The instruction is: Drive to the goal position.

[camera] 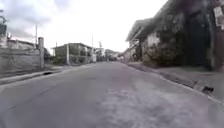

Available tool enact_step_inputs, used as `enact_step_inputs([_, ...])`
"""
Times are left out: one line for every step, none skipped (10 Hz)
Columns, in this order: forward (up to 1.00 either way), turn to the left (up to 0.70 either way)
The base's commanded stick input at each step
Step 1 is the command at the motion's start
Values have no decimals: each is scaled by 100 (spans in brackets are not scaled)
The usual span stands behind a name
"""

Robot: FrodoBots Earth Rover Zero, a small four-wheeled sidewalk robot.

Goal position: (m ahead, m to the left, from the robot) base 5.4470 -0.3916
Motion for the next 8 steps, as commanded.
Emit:
enact_step_inputs([100, -34])
enact_step_inputs([100, -34])
enact_step_inputs([100, -25])
enact_step_inputs([100, 6])
enact_step_inputs([100, 6])
enact_step_inputs([100, 6])
enact_step_inputs([100, 6])
enact_step_inputs([100, 6])
